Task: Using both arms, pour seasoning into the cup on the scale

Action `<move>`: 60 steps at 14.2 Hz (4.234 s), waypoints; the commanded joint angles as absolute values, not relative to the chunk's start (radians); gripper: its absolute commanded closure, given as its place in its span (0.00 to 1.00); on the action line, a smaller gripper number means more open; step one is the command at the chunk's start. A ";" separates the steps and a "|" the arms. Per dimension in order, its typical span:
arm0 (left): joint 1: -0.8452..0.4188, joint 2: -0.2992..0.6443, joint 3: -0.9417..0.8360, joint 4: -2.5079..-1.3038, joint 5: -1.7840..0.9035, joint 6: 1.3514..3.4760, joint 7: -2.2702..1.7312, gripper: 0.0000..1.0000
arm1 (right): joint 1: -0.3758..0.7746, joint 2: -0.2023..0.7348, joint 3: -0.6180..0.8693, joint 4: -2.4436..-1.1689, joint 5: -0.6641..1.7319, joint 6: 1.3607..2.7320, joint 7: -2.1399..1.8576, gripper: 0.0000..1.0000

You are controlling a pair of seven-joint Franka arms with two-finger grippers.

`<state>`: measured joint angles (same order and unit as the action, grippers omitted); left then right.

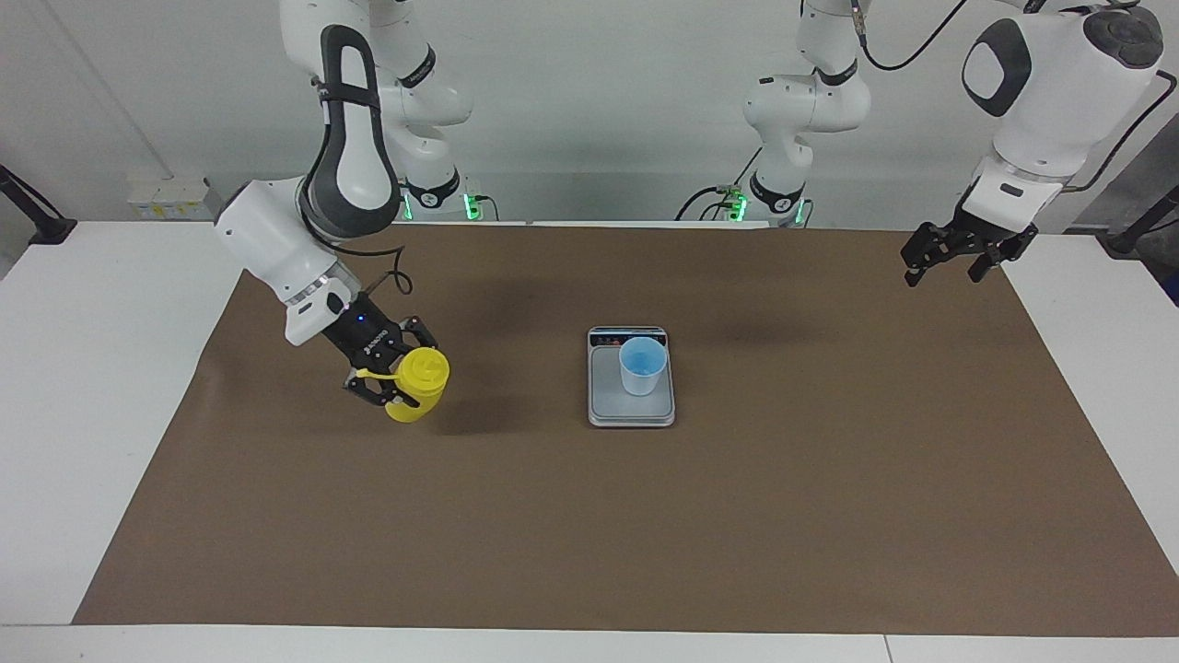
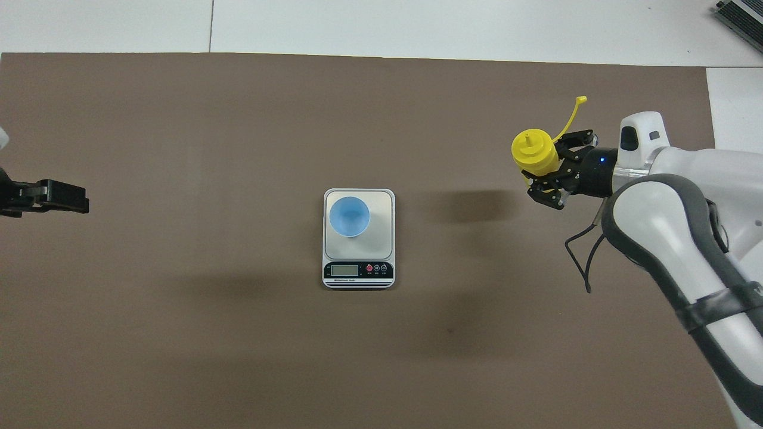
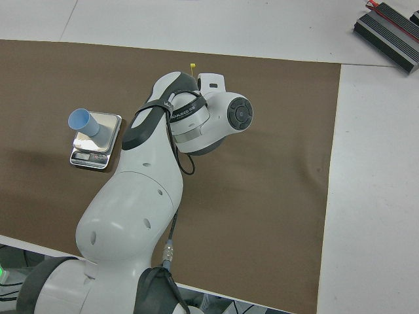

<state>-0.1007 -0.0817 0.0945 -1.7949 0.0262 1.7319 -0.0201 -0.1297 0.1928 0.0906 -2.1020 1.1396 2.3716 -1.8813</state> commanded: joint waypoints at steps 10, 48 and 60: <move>-0.110 -0.098 0.101 -1.805 0.018 1.729 -0.032 0.00 | -0.258 0.235 0.100 -2.118 1.270 2.255 -2.079 0.37; -0.110 -0.098 0.101 -1.805 0.018 1.730 -0.032 0.00 | -0.126 -0.069 0.101 -1.798 0.076 1.867 -0.337 0.00; -0.112 -0.098 0.101 -1.805 0.018 1.730 -0.032 0.00 | -0.025 0.035 0.118 -1.488 -0.061 1.528 0.274 0.00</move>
<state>-0.1007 -0.0817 0.0939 -1.7949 0.0262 1.7319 -0.0207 -0.0408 0.0108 0.1022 -1.5236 -0.0350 1.5694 0.2165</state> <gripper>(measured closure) 0.000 0.000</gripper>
